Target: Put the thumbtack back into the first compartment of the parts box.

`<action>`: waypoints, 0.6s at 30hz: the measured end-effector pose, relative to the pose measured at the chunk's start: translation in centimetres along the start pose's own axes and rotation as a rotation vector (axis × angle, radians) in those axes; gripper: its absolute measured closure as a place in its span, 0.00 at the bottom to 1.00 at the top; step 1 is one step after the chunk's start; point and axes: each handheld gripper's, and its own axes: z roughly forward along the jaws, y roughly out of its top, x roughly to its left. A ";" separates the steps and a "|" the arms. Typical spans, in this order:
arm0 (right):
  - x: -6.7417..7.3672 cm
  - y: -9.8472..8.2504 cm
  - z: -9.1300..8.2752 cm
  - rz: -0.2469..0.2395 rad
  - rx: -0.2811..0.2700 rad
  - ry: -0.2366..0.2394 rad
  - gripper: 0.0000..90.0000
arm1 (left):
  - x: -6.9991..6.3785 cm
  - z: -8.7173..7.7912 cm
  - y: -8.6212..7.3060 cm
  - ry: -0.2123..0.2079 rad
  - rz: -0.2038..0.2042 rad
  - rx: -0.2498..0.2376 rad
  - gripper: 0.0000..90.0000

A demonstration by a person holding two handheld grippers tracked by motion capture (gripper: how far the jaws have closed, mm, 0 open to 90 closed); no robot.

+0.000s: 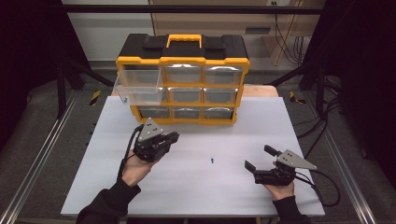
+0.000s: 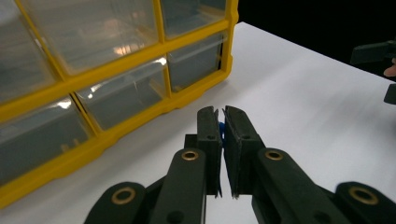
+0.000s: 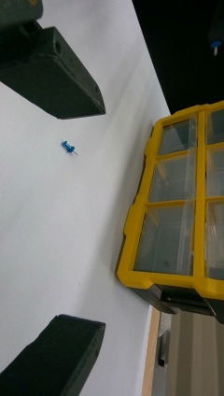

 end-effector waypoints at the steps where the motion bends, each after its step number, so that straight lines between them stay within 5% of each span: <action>1: 0.0 0.0 0.0 -0.002 -0.002 -0.001 0.01 | 0.1 -0.3 0.3 0.000 0.001 -0.003 0.94; 15: -0.1 -0.1 0.0 -0.018 -0.002 0.000 0.01 | 1.6 -3.9 4.0 0.005 0.044 -0.035 0.94; 18: 0.1 0.0 0.0 0.010 -0.005 -0.001 0.01 | 2.0 -4.7 5.1 0.011 0.051 -0.041 0.94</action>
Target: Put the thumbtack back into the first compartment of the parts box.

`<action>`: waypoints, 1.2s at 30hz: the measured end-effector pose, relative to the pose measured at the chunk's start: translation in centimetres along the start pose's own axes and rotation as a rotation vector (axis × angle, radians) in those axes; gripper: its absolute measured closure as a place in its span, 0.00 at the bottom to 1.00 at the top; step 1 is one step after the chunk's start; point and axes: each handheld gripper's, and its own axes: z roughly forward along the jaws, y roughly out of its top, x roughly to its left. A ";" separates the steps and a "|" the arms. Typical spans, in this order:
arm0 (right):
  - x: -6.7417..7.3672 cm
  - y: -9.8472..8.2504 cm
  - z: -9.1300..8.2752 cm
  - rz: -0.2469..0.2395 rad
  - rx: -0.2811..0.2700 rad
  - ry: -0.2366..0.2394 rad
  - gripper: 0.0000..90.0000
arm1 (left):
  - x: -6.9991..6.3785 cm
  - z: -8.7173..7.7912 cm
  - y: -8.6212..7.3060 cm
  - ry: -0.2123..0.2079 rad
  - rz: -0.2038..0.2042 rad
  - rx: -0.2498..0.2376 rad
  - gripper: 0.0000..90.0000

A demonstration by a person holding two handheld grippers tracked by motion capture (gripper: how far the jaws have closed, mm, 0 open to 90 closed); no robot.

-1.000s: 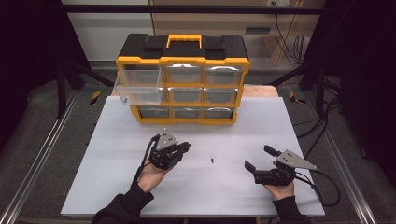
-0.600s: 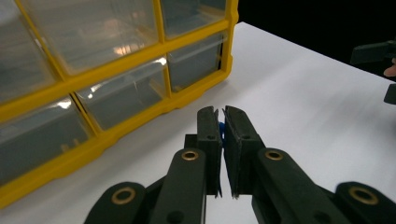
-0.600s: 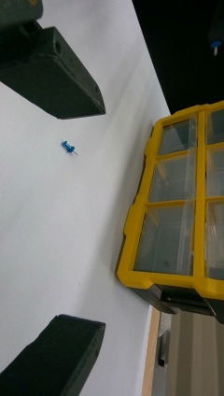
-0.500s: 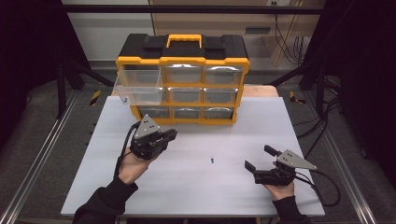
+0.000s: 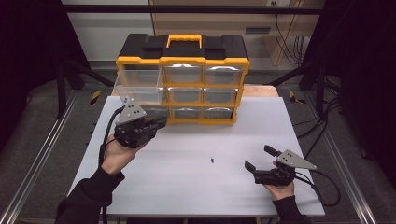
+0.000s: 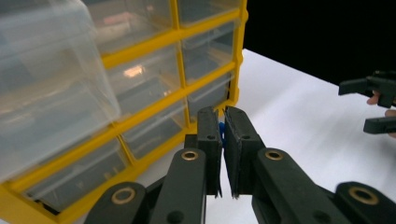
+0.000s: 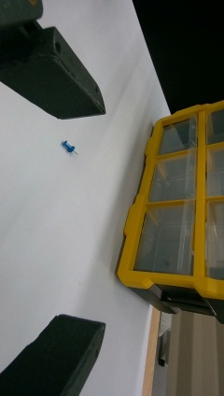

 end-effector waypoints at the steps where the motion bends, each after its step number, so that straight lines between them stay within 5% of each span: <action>1: 0.0 0.0 0.0 -0.002 0.001 -0.001 0.01 | 0.1 -0.3 0.3 0.006 0.000 -0.005 0.94; 15: 0.0 0.0 0.0 -0.001 0.002 -0.002 0.01 | 2.6 -2.2 4.4 0.060 -0.008 -0.080 0.94; 32: 0.1 0.1 0.0 0.020 0.000 0.003 0.01 | 5.8 -0.9 6.7 0.170 0.005 -0.060 0.94; 34: -0.1 0.0 -0.1 -0.013 0.008 0.001 0.01 | 6.2 -0.7 6.7 0.178 -0.007 -0.062 0.94; 36: 0.1 0.1 0.0 0.015 -0.002 0.007 0.01 | 6.6 -0.4 6.8 0.193 -0.005 -0.050 0.94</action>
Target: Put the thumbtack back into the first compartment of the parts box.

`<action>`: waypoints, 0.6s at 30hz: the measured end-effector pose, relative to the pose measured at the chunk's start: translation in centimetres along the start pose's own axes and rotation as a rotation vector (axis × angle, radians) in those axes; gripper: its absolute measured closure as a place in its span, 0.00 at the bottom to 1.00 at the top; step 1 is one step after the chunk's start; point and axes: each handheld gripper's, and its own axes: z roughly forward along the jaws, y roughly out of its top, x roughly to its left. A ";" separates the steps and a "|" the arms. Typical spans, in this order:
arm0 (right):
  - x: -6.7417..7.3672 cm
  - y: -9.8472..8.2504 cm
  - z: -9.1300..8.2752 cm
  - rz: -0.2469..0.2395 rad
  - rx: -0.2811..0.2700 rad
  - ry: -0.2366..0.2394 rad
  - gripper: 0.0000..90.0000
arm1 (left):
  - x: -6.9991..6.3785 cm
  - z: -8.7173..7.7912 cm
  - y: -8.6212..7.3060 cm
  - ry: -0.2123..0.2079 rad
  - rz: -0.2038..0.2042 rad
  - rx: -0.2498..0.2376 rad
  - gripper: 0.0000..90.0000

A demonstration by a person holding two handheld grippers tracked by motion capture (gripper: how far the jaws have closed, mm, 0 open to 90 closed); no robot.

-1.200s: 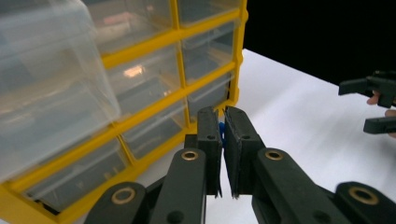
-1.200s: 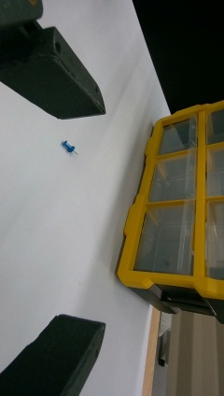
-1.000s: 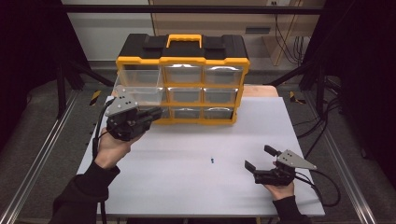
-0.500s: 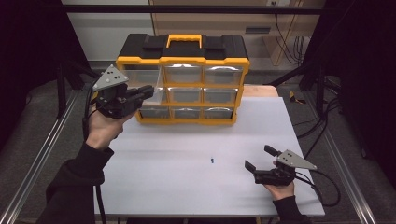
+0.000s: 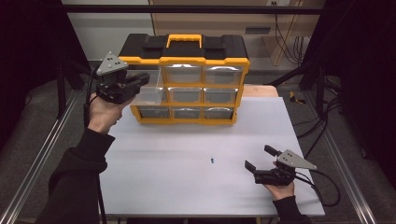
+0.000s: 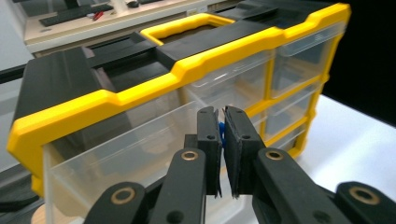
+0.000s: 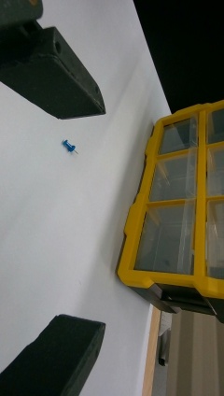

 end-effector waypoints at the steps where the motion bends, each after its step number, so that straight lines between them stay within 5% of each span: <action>1: -0.1 0.0 0.0 -0.014 0.007 -0.010 0.01 | 0.2 0.2 0.0 0.008 0.002 0.008 0.94; 9: 0.0 0.0 0.0 0.005 0.003 -0.003 0.01 | 1.1 1.3 -0.5 0.054 -0.008 0.042 0.94; 18: -0.2 0.0 0.0 -0.030 0.007 -0.009 0.01 | 1.5 2.1 -1.1 0.094 -0.031 0.114 0.89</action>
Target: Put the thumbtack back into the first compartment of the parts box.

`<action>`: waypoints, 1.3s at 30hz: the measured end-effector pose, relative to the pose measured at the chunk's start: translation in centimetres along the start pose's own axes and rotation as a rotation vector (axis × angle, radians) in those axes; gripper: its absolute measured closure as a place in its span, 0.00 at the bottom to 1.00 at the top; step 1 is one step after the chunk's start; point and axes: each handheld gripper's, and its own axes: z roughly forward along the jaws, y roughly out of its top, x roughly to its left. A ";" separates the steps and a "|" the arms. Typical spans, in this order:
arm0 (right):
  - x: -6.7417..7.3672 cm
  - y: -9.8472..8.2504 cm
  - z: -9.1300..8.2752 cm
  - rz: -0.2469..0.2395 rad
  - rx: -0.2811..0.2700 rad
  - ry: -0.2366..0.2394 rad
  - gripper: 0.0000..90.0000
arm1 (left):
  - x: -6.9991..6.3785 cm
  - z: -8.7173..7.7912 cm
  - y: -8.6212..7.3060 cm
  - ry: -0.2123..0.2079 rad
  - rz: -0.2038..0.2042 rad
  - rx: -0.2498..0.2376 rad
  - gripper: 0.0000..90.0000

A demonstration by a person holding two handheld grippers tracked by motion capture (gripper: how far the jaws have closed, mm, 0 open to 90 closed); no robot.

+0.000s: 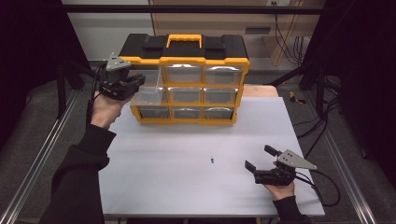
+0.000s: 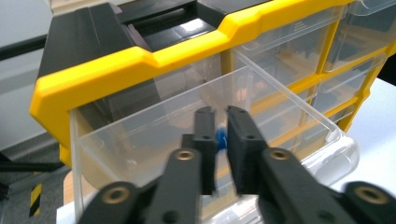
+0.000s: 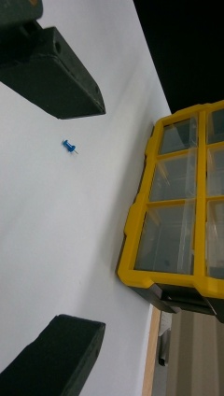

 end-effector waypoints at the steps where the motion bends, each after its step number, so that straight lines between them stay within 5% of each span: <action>1: 0.0 0.0 0.0 0.001 0.001 -0.001 0.01 | -0.1 0.1 0.1 0.004 -0.012 -0.023 0.86; 6: 0.0 0.0 -0.1 0.002 -0.002 0.001 0.01 | -0.3 -0.5 0.2 0.002 -0.043 -0.046 0.74; 11: 0.0 0.0 0.0 0.003 -0.002 0.000 0.01 | -1.0 -2.0 0.2 -0.008 -0.040 -0.144 0.46; 16: 0.0 0.0 -0.1 0.001 -0.003 0.001 0.01 | -2.7 -3.3 -0.5 -0.096 -0.052 -0.202 0.26; 19: 0.0 0.0 0.0 0.003 -0.004 0.000 0.01 | -4.0 -3.8 -1.4 -0.135 -0.013 -0.205 0.19; 27: 0.1 0.0 -0.1 0.007 -0.004 0.002 0.01 | -6.8 -3.9 -4.9 -0.234 -0.004 -0.230 0.07; 39: 0.0 0.0 -0.1 0.004 -0.004 0.002 0.01 | -10.1 -0.3 -10.6 -0.262 -0.024 -0.170 0.04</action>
